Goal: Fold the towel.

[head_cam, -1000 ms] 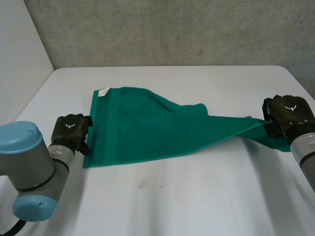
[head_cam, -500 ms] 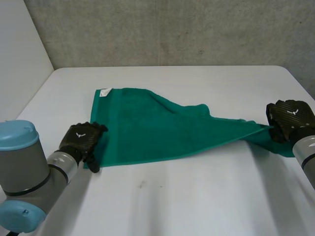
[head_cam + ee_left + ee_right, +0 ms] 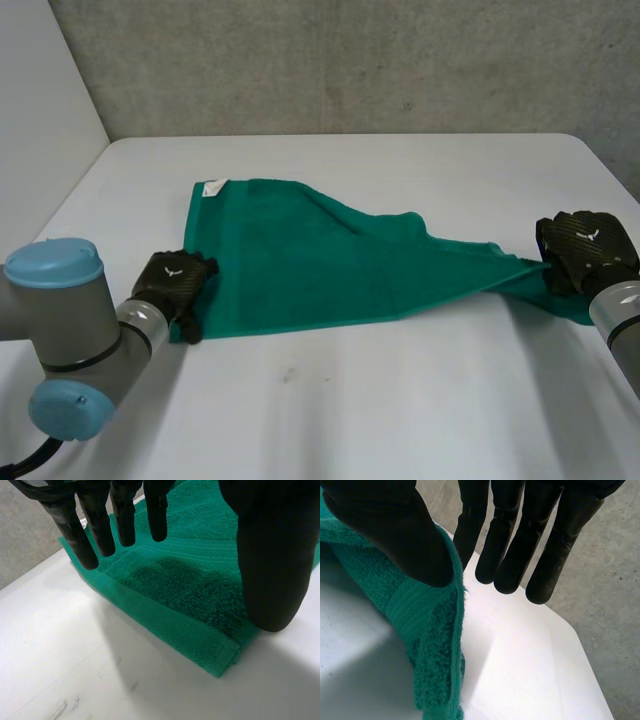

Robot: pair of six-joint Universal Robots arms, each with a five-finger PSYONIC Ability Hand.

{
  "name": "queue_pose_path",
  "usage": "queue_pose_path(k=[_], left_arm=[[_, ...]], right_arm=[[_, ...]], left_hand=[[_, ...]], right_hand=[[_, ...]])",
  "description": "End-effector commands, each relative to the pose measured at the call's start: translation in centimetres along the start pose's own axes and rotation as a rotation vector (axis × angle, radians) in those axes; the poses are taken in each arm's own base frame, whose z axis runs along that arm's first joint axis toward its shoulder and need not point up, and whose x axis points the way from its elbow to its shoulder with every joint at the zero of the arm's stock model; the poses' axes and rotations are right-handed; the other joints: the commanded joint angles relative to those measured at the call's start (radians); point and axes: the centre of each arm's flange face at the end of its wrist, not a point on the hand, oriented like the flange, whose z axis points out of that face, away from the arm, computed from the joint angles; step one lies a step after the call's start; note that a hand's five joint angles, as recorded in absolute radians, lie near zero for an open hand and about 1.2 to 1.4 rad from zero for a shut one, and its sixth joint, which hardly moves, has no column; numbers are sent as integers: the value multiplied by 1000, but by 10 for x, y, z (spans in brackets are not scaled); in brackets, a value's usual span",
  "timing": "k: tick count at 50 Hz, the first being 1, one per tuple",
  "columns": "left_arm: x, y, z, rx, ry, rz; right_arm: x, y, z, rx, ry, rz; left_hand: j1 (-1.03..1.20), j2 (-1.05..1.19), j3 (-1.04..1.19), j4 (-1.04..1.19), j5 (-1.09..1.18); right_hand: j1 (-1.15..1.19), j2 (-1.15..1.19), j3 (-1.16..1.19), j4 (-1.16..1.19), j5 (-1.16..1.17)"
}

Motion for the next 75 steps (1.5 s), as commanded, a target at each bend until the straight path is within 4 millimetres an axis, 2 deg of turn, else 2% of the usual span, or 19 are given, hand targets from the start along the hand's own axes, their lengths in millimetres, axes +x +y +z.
queue_pose_path(k=[1,22,27,28,30,37,38,39,42,43,45,48,49,54,59,61,69,71,75], left_arm=[[-1,0,8,6,-1,0],[-8,-15,33,90,-35,5],[-10,-17,31,105,-49,6],[-12,-19,28,105,-59,5],[-14,-23,24,114,-69,5],[-25,-46,-12,170,-101,4],[-25,-46,-12,170,-101,4],[-33,-71,-36,244,-132,11],[-36,-79,-43,269,-142,14],[-45,-109,-74,361,-177,15],[-48,-119,-85,391,-187,16],[-60,-156,-129,497,-233,23],[-63,-161,-134,512,-242,24],[-73,-176,-149,508,-263,21],[-76,-168,-141,446,-256,13],[-75,-144,-111,328,-227,-4],[-56,-83,-41,75,-117,-21],[-55,-78,-29,52,-109,-23],[-62,-87,-7,76,-122,-17]], right_arm=[[-1,4,1,-11,-5,0],[-2,5,0,-14,-6,-12],[-2,4,1,-10,-4,-14],[-2,4,1,-10,-4,-14],[-2,2,1,-2,-4,-16],[6,-17,2,34,12,-71],[9,-26,-2,41,18,-100],[13,-39,-9,44,20,-136],[20,-59,-18,45,22,-179],[23,-66,-20,45,24,-190],[30,-86,-31,39,26,-208],[45,-129,-54,88,57,-228],[49,-143,-62,106,67,-235],[54,-166,-80,105,58,-270],[49,-159,-84,18,1,-343],[43,-140,-74,-71,-56,-416],[29,-90,-28,-240,-178,-437],[19,-71,-8,-301,-220,-433],[11,-64,14,-315,-213,-451]], left_hand=[[91,91,91,89,85],[422,422,423,421,417],[862,862,863,861,857],[1066,1066,1067,1065,1061],[1068,1068,1069,1067,1063],[1068,1068,1069,1067,1063],[1068,1068,1069,1067,1063],[1068,1068,1069,1067,1063],[1068,1068,1069,1067,1063],[1068,1068,1069,1067,1063],[1068,1068,1069,1067,1063],[1068,1068,1069,1067,1063],[1068,1068,1069,1067,1063],[1068,1068,1069,1067,1063],[1068,1068,1069,1067,1063],[1068,1068,1069,1067,1063],[1068,1068,1069,1067,1063],[1068,1068,1069,1067,1063],[1068,1068,1069,1067,1063]], right_hand=[[414,222,217,207,237],[414,222,217,207,237],[414,222,217,207,237],[414,222,217,207,237],[414,222,217,207,237],[414,222,217,207,237],[414,222,217,207,237],[414,222,217,207,237],[414,222,217,207,237],[414,222,217,207,237],[414,222,217,207,237],[414,222,217,207,237],[414,222,217,207,237],[414,222,217,207,237],[414,222,217,207,237],[414,222,217,207,237],[414,222,217,207,237],[414,222,217,207,237],[414,222,217,207,237]])
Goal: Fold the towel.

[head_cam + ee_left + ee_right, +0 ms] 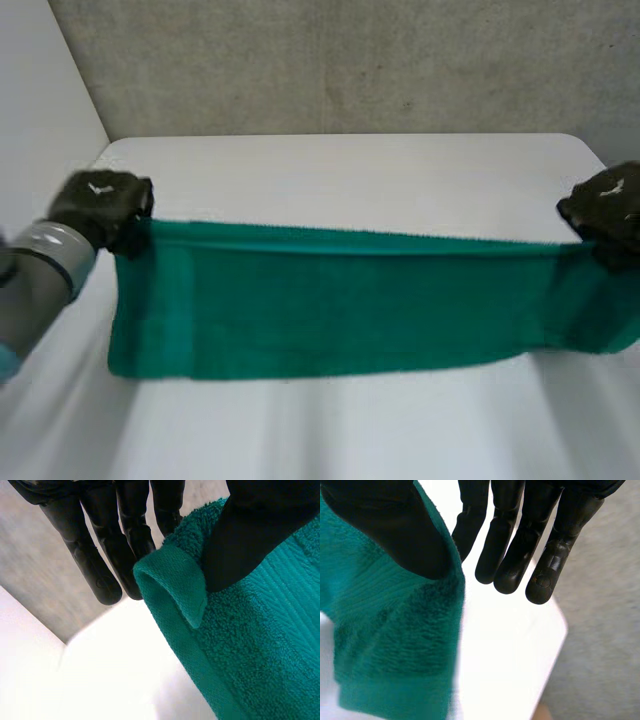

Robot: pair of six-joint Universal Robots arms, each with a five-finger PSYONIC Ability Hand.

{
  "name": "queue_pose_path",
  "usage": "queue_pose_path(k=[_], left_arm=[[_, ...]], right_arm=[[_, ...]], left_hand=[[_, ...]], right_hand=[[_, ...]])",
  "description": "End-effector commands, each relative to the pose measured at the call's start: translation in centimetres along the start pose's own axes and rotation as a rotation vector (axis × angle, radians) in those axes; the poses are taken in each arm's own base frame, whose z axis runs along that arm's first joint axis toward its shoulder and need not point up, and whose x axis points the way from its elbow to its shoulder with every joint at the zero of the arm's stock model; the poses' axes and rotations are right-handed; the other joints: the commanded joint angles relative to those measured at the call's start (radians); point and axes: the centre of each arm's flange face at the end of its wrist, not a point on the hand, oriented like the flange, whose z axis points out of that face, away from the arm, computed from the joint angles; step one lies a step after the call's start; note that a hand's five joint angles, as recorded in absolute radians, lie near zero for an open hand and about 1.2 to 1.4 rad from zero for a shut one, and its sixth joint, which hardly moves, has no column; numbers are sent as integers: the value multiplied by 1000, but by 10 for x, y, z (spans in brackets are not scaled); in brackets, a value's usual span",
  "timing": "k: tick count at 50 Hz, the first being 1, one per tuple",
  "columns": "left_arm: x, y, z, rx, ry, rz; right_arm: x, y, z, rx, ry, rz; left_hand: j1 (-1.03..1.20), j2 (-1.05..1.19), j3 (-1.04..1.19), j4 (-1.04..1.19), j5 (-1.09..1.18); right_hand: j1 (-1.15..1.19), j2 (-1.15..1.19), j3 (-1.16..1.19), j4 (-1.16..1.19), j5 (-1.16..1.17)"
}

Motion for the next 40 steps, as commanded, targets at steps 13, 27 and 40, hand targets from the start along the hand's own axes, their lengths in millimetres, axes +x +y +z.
queue_pose_path(k=[13,27,40], left_arm=[[-52,-175,59,692,-293,-7],[-45,-134,48,687,-295,-184],[19,22,86,245,-64,-163]], right_arm=[[99,-130,60,626,609,237],[85,-124,21,764,608,276],[-36,-10,106,258,199,241]], left_hand=[[267,201,209,204,262],[267,201,209,204,262],[267,201,209,204,262]], right_hand=[[414,222,212,202,235],[414,222,212,202,235],[414,222,212,202,235]])
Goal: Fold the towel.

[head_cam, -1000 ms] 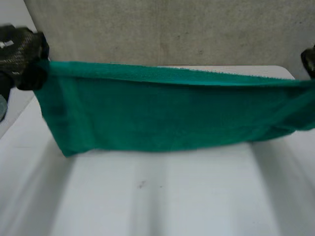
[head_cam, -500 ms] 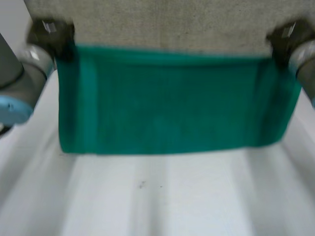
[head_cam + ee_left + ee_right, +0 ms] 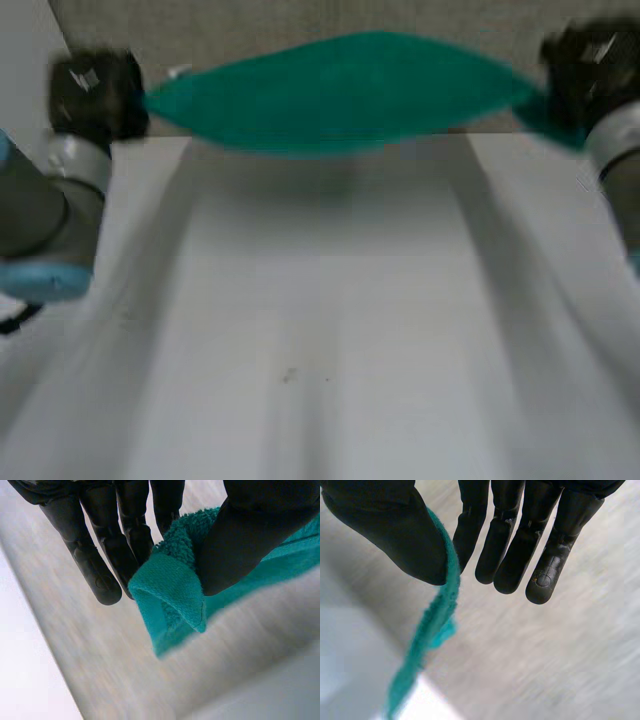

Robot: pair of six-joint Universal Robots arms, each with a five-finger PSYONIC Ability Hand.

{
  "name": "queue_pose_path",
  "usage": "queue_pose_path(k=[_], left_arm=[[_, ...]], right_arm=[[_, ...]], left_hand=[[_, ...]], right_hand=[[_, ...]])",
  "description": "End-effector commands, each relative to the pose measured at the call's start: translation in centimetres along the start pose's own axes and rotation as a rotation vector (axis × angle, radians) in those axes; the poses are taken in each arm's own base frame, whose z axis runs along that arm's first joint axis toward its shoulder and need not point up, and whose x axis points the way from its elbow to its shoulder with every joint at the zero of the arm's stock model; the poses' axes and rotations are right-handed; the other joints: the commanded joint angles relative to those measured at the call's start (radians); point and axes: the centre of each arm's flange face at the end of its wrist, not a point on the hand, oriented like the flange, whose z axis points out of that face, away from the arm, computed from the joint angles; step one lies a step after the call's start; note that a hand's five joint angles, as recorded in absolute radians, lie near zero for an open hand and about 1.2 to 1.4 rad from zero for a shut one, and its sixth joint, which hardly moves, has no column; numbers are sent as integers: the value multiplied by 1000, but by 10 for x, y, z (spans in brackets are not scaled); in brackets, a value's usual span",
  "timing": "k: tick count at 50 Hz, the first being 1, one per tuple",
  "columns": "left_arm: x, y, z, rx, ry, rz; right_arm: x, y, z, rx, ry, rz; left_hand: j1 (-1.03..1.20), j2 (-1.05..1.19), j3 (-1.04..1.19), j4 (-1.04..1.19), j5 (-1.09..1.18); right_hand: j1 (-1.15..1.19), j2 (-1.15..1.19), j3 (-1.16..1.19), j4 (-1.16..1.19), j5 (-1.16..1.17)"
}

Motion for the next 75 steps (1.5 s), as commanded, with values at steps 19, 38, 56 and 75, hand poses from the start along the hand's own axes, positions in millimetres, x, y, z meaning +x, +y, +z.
queue_pose_path(k=[19,38,56,75], left_arm=[[-12,60,-139,-713,147,169],[7,73,-105,-565,208,256],[17,135,-25,-524,19,213],[37,108,-23,-389,58,245]], right_arm=[[-28,73,-130,-655,-538,-447],[-42,96,-66,-445,-337,-399],[-90,147,35,-235,-220,-395],[-78,121,45,-229,-120,-170]], left_hand=[[267,199,207,200,262],[267,199,207,200,262],[267,199,207,200,262],[-955,-1023,-1015,-1022,-959]], right_hand=[[414,222,212,202,230],[414,222,212,202,230],[414,222,212,202,230],[-808,-1000,-1010,-1019,-992]])
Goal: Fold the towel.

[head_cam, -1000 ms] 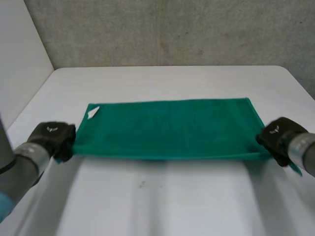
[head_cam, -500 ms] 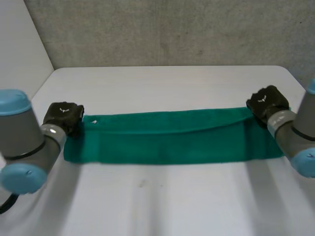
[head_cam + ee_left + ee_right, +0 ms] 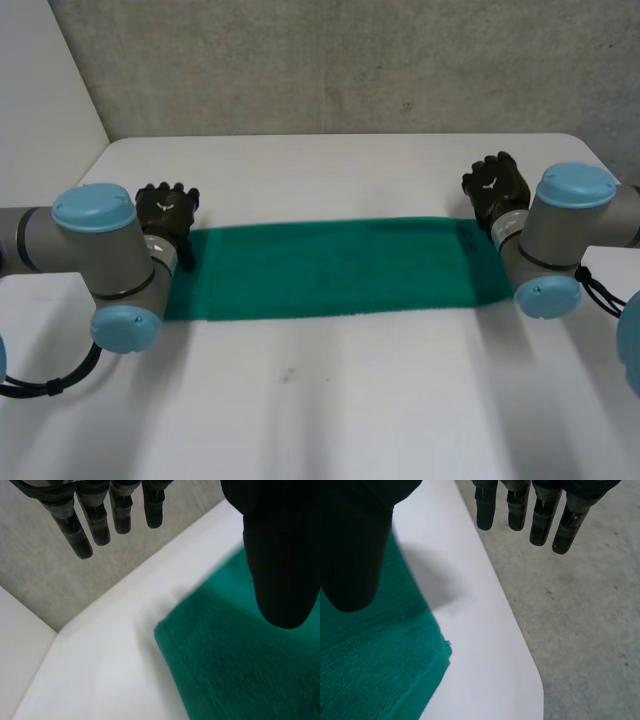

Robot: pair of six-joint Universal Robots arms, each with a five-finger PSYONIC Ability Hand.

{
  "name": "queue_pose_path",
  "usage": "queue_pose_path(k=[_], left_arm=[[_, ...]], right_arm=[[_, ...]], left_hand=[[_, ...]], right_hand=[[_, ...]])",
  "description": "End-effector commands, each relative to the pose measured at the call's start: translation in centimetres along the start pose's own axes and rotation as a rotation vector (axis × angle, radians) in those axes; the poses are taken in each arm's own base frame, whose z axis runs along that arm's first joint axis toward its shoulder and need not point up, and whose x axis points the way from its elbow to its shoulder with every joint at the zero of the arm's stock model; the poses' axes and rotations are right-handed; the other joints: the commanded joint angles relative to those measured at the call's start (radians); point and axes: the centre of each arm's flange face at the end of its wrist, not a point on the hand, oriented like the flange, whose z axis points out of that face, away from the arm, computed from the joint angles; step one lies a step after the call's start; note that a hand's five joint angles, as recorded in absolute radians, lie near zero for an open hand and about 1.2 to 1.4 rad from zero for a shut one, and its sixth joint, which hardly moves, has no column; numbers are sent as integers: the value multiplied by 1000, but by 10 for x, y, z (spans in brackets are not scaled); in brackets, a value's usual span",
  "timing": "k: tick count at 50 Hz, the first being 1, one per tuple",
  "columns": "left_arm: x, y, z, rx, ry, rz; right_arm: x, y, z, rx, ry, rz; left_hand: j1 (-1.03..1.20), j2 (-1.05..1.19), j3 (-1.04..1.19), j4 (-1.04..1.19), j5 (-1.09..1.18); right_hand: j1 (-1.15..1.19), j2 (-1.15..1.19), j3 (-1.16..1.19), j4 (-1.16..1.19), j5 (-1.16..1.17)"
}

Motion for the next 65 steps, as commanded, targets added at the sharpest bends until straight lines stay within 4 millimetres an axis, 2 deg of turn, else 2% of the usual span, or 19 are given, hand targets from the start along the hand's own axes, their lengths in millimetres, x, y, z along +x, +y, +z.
queue_pose_path(k=[1,5,9,14,18,23,30,32,33,42,47,50,54,55,58,60,62,63,65], left_arm=[[-12,-25,-16,50,-20,-1],[-20,-31,-34,48,-21,-6],[-23,-30,-54,30,-15,-5],[-22,-19,-76,-12,3,1],[-18,-10,-84,-38,19,4],[-14,-6,-87,-43,27,7],[-14,-6,-87,-39,26,6],[-14,-6,-87,-40,26,6],[-14,-7,-87,-38,27,8],[-14,-4,-89,-48,28,9],[-13,-3,-90,-52,29,8],[-14,-2,-94,-55,30,8],[-14,-4,-96,-51,31,8],[-15,-5,-97,-48,29,9],[-15,-6,-98,-44,29,7],[-16,-8,-99,-39,27,7],[-17,-9,-99,-36,24,6],[-17,-9,-100,-35,26,6],[-18,-10,-100,-33,22,5]], right_arm=[[42,-28,-24,12,47,174],[60,-33,-48,3,-4,279],[81,-19,-67,-33,-74,350],[75,8,-93,-169,-209,417],[73,28,-102,-255,-240,456],[68,42,-104,-294,-249,465],[57,72,-88,-307,-220,469],[57,76,-85,-301,-207,465],[61,79,-82,-292,-182,458],[92,104,-71,-345,3,407],[133,131,-74,-467,165,257],[145,135,-75,-484,180,171],[160,117,-75,-436,207,90],[165,104,-74,-389,222,92],[159,77,-72,-294,196,123],[147,55,-71,-217,151,155],[125,12,-73,-80,63,199],[108,-18,-79,17,-7,219],[90,-44,-86,98,-82,235]], left_hand=[[-18,-25,-35,-28,-45],[-18,-25,-35,-28,-45],[-18,-25,-35,-28,-45],[-18,-25,-35,-28,-45],[-18,-25,-35,-28,-45],[-18,-25,-35,-28,-45],[-18,-25,-35,-28,-45],[-18,-25,-35,-28,-45],[-18,-25,-35,-28,-45],[-18,-25,-35,-28,-45],[-18,-25,-35,-28,-45],[-18,-25,-35,-28,-45],[-18,-25,-35,-28,-45],[-18,-25,-35,-28,-45],[-18,-25,-35,-28,-45],[-18,-25,-35,-28,-45],[-18,-25,-35,-28,-45],[-18,-25,-35,-28,-45],[-18,-25,-35,-28,-45]], right_hand=[[-26,-46,-37,-53,-59],[-26,-46,-37,-53,-59],[-26,-46,-37,-53,-59],[-26,-46,-37,-53,-59],[40,19,28,12,6],[207,187,196,180,174],[551,530,539,523,517],[776,756,764,749,743],[1176,1155,1164,1148,1142],[1196,1176,1185,1169,1163],[1196,1176,1185,1169,1163],[1196,1176,1185,1169,1163],[1196,1176,1185,1169,1163],[1196,1176,1185,1169,1163],[1196,1176,1185,1169,1163],[1196,1176,1185,1169,1163],[1196,1176,1185,1169,1163],[1196,1176,1185,1169,1163],[1196,1176,1185,1169,1163]])
